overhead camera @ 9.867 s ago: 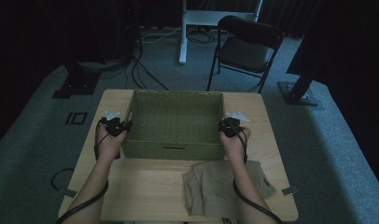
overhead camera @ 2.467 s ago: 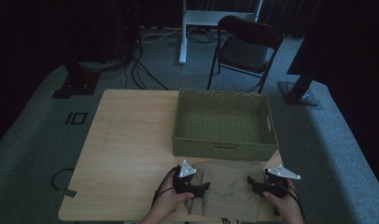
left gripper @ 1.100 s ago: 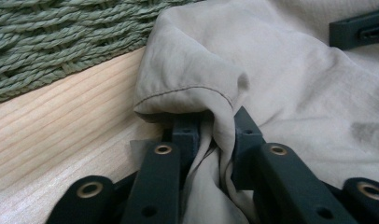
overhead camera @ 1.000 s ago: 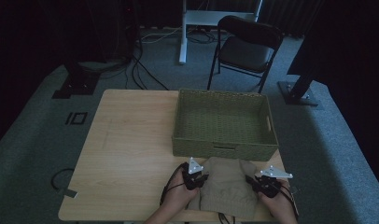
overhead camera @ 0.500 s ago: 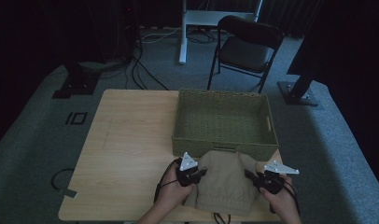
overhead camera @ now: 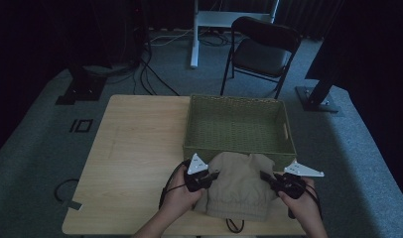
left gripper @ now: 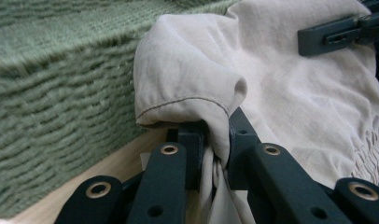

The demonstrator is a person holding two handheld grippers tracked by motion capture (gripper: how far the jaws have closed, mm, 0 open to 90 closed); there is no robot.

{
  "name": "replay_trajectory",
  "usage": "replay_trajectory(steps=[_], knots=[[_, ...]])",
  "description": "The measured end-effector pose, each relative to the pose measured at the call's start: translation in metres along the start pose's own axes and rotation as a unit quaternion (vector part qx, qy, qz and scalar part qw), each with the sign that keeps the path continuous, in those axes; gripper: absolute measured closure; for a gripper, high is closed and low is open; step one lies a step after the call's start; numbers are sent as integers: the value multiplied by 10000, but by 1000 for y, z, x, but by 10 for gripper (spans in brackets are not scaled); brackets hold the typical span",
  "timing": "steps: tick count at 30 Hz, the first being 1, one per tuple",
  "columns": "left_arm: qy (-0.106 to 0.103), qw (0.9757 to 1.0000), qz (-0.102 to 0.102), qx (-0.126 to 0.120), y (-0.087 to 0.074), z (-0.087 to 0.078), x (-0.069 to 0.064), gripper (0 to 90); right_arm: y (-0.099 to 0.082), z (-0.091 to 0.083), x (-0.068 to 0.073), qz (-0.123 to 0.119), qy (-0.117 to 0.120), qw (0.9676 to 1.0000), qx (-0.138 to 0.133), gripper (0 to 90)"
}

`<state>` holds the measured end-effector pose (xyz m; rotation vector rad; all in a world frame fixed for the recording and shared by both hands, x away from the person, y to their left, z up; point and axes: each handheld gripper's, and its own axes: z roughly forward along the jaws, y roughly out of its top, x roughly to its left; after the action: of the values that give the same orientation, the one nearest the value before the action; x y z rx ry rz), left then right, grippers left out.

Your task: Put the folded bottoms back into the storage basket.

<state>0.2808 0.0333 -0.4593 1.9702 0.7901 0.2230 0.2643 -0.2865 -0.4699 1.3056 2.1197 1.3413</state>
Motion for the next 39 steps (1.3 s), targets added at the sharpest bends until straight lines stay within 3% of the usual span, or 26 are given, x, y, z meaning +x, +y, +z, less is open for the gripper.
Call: replay_trajectory(steps=[5, 12, 22, 32, 39], knots=[[-11, 9996, 249, -105, 11, -12, -10, 816, 5, -11, 4, 28, 97, 9998, -166, 813], [-3, 9987, 344, -369, 34, -23, -8, 816, 26, -30, 8, -75, 114, 9986, -512, 813], [126, 9971, 295, -693, 67, -31, 10, 816, 73, -37, 6, -234, 150, 9958, -876, 812], [346, 9941, 433, -928, 105, -34, 28, 817, 121, -33, 0, -341, 101, 9939, -1048, 813], [478, 9923, 350, -1086, 123, -29, 41, 817, 146, -28, -6, -323, 39, 9931, -1128, 812]])
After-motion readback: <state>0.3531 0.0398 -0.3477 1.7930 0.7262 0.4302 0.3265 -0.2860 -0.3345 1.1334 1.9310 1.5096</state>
